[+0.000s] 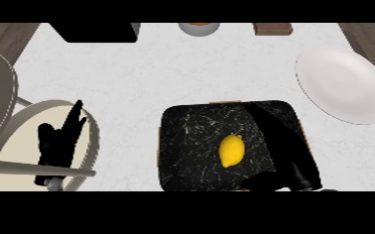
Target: Pick the lemon from the tray and place it in the plate
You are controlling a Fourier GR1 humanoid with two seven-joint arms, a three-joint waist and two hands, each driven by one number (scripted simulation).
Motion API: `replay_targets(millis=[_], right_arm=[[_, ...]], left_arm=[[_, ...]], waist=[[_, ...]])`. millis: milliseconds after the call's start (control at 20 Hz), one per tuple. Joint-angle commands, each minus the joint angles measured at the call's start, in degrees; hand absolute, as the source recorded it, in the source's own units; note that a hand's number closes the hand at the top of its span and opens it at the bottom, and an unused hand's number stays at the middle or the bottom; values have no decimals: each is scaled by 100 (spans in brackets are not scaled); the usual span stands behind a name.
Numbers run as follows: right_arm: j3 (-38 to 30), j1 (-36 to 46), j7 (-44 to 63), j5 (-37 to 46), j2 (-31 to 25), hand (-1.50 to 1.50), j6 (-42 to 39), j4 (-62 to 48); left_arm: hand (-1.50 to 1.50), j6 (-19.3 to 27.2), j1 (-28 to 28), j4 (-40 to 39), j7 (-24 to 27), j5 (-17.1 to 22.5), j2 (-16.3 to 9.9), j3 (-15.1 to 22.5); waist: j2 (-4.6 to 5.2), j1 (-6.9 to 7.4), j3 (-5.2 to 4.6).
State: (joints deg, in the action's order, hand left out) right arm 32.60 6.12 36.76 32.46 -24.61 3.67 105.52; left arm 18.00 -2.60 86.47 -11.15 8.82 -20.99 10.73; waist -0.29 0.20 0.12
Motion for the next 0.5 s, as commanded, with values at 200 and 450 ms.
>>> replay_targets(millis=[200,450], right_arm=[[77,659,1377,-459,514,-150,-1484,-198],[-228,856,1745,-603,770,-150,-2017,-242]], left_arm=[[0,-96,394,-273,82,-44,388,-13],[0,-176,400,-162,-138,-217,438,-31]], waist=[[34,-15,-16],[29,-22,-14]])
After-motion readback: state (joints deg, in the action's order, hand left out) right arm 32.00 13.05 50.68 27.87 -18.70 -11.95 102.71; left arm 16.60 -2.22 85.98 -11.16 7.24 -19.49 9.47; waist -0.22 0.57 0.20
